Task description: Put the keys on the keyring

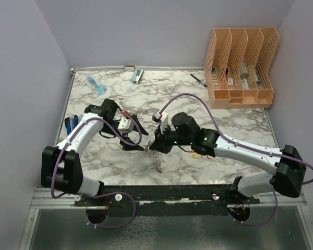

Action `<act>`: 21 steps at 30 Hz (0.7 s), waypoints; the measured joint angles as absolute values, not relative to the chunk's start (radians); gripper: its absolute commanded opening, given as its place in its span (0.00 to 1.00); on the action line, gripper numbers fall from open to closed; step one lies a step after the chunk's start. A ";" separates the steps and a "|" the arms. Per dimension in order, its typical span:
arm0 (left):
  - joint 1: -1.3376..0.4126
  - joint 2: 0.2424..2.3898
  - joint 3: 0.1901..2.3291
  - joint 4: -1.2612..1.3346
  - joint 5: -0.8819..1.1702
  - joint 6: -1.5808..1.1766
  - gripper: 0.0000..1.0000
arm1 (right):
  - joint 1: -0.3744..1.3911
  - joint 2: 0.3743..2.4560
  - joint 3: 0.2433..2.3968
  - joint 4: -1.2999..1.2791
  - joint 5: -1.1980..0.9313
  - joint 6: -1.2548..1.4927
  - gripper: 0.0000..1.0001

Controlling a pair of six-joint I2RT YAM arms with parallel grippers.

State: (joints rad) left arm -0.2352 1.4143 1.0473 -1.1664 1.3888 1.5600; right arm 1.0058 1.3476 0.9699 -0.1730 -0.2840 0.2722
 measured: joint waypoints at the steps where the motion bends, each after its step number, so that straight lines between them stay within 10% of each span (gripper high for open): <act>1: -0.243 1.415 1.047 -1.169 1.389 1.561 0.66 | 1.006 1.348 0.975 -0.173 -0.286 0.272 0.01; 21: -0.316 1.517 1.075 -1.256 1.390 1.637 0.42 | 1.006 1.348 1.001 -0.175 -0.287 0.281 0.01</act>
